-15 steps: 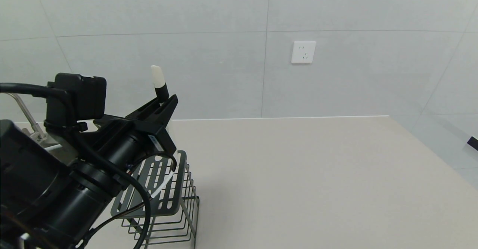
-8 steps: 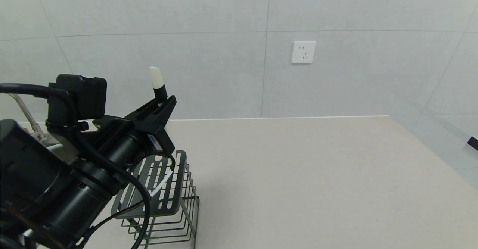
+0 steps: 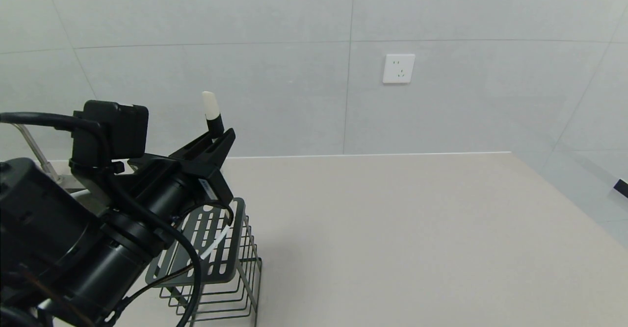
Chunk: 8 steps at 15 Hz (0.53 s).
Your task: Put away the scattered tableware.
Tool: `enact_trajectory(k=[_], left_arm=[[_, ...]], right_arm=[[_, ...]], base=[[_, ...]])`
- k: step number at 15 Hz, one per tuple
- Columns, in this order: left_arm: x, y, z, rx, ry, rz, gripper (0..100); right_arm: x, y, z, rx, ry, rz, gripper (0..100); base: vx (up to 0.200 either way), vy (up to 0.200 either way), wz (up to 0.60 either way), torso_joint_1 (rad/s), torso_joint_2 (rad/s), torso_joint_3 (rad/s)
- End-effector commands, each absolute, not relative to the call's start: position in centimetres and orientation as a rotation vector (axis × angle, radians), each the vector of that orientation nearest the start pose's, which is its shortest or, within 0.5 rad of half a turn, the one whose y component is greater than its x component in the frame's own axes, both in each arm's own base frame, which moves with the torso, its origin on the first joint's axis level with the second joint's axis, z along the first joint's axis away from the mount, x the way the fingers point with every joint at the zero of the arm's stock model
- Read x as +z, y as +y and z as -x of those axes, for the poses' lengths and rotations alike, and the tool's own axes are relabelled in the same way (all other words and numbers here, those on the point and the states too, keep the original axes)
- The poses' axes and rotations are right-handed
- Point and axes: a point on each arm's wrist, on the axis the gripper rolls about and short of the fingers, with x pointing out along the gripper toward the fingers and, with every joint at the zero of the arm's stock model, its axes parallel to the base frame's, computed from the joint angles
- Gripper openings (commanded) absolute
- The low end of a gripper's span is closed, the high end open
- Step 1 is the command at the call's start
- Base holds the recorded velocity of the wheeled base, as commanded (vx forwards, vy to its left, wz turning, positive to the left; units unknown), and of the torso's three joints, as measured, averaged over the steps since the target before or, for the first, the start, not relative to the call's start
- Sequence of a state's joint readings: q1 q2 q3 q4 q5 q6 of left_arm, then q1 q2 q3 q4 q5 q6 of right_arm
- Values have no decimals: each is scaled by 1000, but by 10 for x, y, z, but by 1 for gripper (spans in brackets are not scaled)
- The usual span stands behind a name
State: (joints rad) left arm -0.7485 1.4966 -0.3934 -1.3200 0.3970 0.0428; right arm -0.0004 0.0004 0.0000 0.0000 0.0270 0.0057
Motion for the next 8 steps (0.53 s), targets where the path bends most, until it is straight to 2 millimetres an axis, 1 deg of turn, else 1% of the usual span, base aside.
enact_trajectory(k=[1,8], left_arm=[[197,-146,-170,-346,-185,72,0],[193,-149,-174,-346,-169,59,0]], right_arm=[[75,1,23,26,0,-6,0],[75,1,23,28,0,-6,0]], base=[[0,0,0,0,0,0],[0,0,0,0,0,0]])
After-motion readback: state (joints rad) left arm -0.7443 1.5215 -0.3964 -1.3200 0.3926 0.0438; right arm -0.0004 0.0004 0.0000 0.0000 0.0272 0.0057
